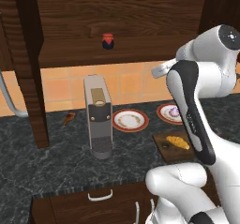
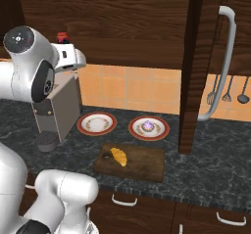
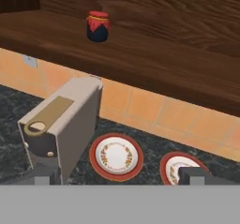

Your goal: From the different types of pastries on the counter, select a croissant and place it on the cutting board. Then retrieve a jar of jam from the cabinet and place it alongside the croissant on the cutting board.

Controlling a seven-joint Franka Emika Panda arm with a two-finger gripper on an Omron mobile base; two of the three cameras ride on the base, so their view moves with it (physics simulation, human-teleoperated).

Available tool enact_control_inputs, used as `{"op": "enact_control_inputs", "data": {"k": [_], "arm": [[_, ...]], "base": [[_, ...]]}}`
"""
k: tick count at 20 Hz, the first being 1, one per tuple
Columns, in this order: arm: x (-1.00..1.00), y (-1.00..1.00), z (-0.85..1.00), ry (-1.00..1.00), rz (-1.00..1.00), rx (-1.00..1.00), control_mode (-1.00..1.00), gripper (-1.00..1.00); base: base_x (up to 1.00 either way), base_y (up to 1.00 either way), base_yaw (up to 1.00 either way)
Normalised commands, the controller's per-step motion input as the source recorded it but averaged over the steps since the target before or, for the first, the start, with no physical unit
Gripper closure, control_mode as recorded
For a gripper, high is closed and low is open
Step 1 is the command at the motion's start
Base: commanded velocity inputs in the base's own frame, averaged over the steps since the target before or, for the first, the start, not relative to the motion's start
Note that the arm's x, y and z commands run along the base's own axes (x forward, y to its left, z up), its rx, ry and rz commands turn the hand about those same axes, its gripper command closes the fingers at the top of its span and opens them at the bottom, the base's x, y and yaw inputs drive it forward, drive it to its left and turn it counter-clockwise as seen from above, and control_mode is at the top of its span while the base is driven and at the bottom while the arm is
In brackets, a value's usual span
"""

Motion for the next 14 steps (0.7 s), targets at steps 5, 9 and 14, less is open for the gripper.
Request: {"op": "enact_control_inputs", "data": {"k": [5, 9, 14], "arm": [[-0.03, 0.61, 0.38, -0.01, -0.01, 0.00, -1.00, -1.00], [0.00, 0.81, 0.49, 0.00, 0.00, 0.03, -1.00, -1.00], [-0.02, 0.13, 0.07, -0.09, 0.00, 0.04, -1.00, -1.00]], "base": [[0.00, 0.00, 0.00], [0.00, 0.00, 0.00], [0.00, 0.00, 0.00]]}}
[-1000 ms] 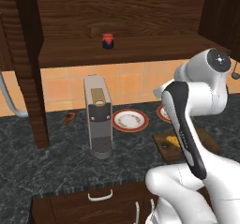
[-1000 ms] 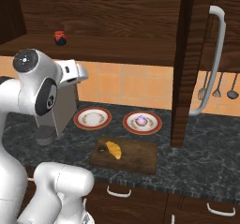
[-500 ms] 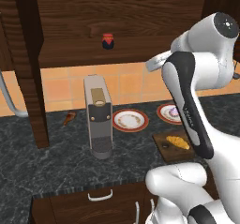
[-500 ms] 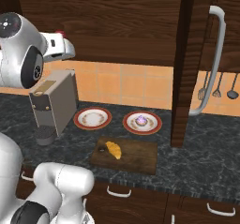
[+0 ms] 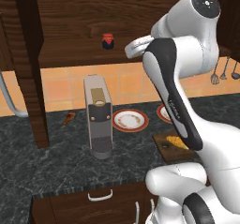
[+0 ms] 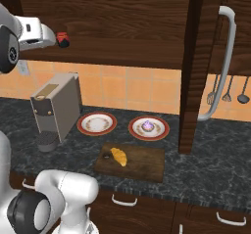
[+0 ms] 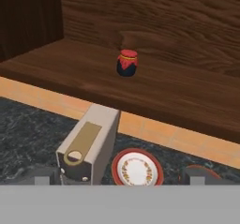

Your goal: From the different types of pastries on the counter, select a croissant and place it on the cutting board. Then retrieve a jar of jam from the cabinet and place it alongside the croissant on the cutting board.

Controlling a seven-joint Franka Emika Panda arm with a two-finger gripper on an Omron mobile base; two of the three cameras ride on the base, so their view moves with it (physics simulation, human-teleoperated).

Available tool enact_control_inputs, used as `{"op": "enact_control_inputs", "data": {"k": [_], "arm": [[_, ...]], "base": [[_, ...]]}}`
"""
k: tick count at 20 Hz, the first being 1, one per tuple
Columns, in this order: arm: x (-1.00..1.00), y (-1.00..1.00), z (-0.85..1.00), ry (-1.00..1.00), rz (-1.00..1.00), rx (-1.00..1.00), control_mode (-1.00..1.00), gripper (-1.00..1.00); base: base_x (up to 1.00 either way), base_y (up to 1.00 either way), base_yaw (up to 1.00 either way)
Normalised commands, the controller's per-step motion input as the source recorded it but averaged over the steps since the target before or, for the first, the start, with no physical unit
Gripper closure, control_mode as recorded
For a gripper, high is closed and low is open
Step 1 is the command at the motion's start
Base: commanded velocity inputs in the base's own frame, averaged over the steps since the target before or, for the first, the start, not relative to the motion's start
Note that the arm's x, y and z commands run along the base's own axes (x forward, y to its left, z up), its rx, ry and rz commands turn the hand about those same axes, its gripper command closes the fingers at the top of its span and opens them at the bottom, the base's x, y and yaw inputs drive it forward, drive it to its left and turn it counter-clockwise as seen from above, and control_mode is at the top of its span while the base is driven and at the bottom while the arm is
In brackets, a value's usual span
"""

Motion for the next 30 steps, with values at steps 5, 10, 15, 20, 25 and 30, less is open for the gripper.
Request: {"op": "enact_control_inputs", "data": {"k": [5, 10, 15, 20, 25, 30], "arm": [[0.41, 0.00, -0.19, -0.08, 0.02, 0.02, -1.00, -1.00], [0.48, 0.10, 0.00, 0.00, 0.00, 0.01, -1.00, -1.00], [0.60, 0.23, 0.00, 0.00, 0.00, 0.04, -1.00, -1.00], [0.63, 0.07, 0.00, 0.07, 0.00, 0.00, -1.00, -1.00], [0.70, 0.02, 0.10, 0.08, 0.00, 0.00, -1.00, -1.00], [0.53, 0.27, 0.18, 0.06, 0.00, 0.00, -1.00, -1.00]], "base": [[0.00, 0.00, 0.00], [0.00, 0.00, 0.00], [0.00, 0.00, 0.00], [0.00, 0.00, 0.00], [0.00, 0.00, 0.00], [0.00, 0.00, 0.00]]}}
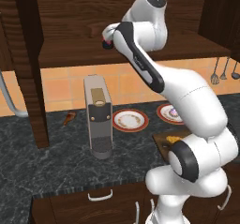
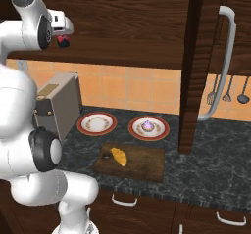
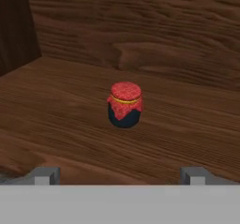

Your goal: From the different types of pastries on the counter, select a croissant and place it on the cutting board. Then retrieve a jar of jam from the cabinet and place it alongside the croissant on the cutting board.

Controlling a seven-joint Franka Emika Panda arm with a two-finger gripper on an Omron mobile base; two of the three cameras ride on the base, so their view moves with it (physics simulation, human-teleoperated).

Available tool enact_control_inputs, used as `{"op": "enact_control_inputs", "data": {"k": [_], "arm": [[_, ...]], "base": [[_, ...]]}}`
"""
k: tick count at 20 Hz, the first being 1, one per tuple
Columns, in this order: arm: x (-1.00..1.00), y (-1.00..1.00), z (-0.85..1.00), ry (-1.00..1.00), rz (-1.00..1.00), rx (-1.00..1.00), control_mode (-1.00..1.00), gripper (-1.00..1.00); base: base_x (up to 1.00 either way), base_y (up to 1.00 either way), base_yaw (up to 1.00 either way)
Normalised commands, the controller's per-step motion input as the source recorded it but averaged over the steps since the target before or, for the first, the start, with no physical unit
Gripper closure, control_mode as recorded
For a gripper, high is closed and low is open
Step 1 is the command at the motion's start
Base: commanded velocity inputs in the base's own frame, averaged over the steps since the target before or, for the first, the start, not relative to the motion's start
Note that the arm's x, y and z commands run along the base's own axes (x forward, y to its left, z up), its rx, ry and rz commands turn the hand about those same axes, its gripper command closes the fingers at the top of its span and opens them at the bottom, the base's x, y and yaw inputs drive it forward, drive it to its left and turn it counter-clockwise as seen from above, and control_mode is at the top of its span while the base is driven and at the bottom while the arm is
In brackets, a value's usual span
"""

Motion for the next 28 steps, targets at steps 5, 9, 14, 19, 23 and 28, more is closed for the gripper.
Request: {"op": "enact_control_inputs", "data": {"k": [5, 9, 14, 19, 23, 28], "arm": [[0.24, 0.13, -0.15, 0.00, 0.00, -0.01, -1.00, -1.00], [0.24, 0.00, -0.20, -0.05, 0.00, -0.02, -1.00, -1.00], [0.22, 0.00, -0.25, -0.06, 0.00, 0.00, -1.00, -1.00], [0.40, 0.00, -0.05, -0.02, 0.00, 0.00, -1.00, -1.00], [0.44, 0.03, 0.01, 0.00, 0.00, 0.00, -1.00, -1.00], [0.23, 0.25, 0.12, 0.00, 0.00, 0.00, -1.00, -1.00]], "base": [[0.00, 0.00, 0.00], [0.00, 0.00, 0.00], [0.00, 0.00, 0.00], [0.00, 0.00, 0.00], [0.00, 0.00, 0.00], [0.00, 0.00, 0.00]]}}
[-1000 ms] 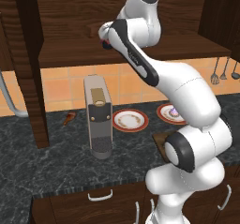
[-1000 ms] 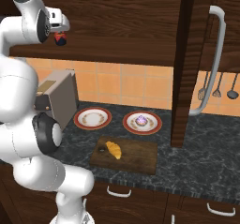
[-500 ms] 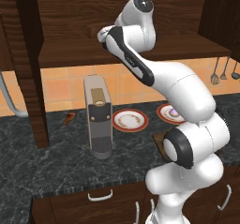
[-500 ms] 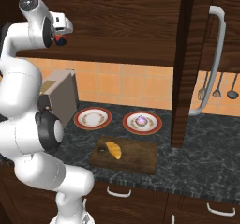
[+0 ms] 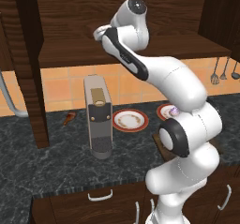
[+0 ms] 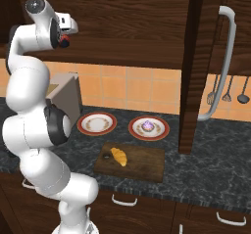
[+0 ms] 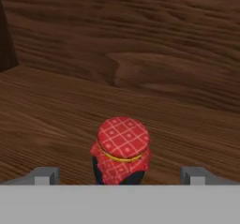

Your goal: From the different types of pastries on the counter, select a croissant and place it on the cutting board. Then retrieve a jar of jam from the cabinet and place it alongside the croissant on the cutting board.

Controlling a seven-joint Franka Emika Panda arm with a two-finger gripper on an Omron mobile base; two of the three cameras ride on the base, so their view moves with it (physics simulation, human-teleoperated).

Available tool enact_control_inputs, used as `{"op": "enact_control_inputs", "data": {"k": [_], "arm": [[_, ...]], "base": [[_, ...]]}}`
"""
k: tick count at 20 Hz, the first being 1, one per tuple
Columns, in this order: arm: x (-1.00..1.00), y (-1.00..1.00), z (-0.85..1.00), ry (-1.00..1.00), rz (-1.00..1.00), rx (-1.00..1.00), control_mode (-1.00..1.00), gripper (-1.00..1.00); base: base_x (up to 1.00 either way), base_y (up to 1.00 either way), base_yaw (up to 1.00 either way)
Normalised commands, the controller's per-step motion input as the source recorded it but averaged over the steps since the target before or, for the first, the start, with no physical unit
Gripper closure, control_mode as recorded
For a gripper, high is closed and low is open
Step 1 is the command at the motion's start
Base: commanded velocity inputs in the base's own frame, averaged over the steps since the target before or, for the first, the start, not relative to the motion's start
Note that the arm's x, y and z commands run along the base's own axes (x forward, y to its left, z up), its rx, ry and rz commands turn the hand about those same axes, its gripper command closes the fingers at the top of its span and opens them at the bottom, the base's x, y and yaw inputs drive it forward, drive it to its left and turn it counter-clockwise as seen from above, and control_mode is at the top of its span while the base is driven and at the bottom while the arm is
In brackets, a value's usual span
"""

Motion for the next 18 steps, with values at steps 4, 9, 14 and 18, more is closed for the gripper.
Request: {"op": "enact_control_inputs", "data": {"k": [4, 9, 14, 18], "arm": [[0.14, 0.11, 0.09, 0.00, 0.00, 0.00, -1.00, -1.00], [0.15, 0.00, 0.00, 0.00, 0.00, 0.00, -1.00, -1.00], [0.16, 0.00, -0.13, 0.00, 0.00, 0.00, -1.00, -1.00], [0.11, 0.00, -0.11, 0.00, 0.00, 0.00, -1.00, -1.00]], "base": [[0.00, 0.00, 0.00], [0.00, 0.00, 0.00], [0.00, 0.00, 0.00], [0.00, 0.00, 0.00]]}}
